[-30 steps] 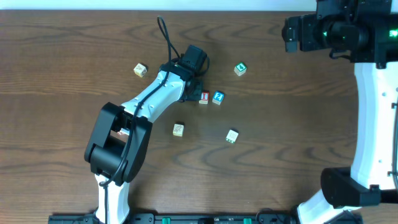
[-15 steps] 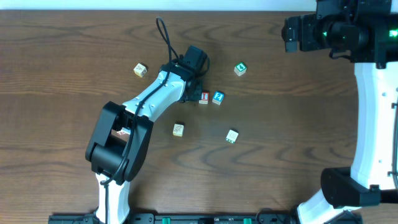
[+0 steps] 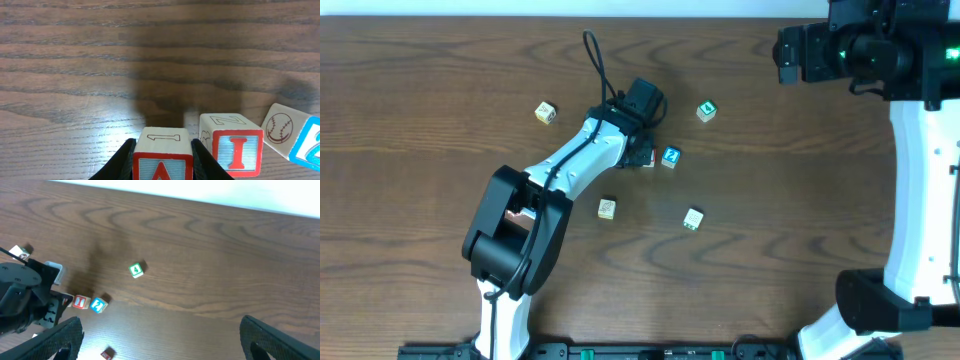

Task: Spell out Ai2
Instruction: 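Carry the 'A' block left of the 'I' block and lower it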

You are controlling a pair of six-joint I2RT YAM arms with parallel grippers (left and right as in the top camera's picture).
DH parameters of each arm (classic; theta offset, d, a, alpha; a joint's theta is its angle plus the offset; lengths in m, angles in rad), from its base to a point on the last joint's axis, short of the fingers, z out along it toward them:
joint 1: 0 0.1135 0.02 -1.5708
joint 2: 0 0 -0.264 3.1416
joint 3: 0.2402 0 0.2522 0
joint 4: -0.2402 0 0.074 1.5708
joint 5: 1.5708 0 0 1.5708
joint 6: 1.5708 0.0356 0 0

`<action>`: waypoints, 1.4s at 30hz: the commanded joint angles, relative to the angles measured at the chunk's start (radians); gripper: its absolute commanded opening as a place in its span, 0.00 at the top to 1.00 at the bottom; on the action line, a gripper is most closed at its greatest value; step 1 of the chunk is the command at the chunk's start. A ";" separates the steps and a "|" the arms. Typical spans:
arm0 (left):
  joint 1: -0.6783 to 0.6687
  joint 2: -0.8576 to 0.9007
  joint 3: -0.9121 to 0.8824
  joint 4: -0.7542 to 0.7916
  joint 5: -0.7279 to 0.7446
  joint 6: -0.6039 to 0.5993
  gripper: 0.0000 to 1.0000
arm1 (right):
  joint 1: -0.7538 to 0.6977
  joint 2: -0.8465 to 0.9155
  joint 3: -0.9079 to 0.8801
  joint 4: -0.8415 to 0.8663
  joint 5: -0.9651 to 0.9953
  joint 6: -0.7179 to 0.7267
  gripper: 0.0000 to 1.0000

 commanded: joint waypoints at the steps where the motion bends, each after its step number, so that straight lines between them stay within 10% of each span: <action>1: 0.002 0.018 0.008 0.000 -0.026 -0.005 0.94 | -0.008 -0.003 0.010 0.000 -0.008 -0.012 0.01; 17: 0.002 0.045 0.008 0.025 -0.026 -0.005 0.94 | -0.008 -0.003 0.010 0.000 -0.009 -0.012 0.01; 21: 0.002 0.045 0.008 0.031 -0.037 -0.005 0.75 | -0.008 -0.003 0.010 0.000 -0.008 -0.012 0.01; 42: 0.002 0.045 0.008 0.029 -0.050 -0.005 0.55 | -0.008 -0.003 0.010 0.001 -0.008 -0.012 0.01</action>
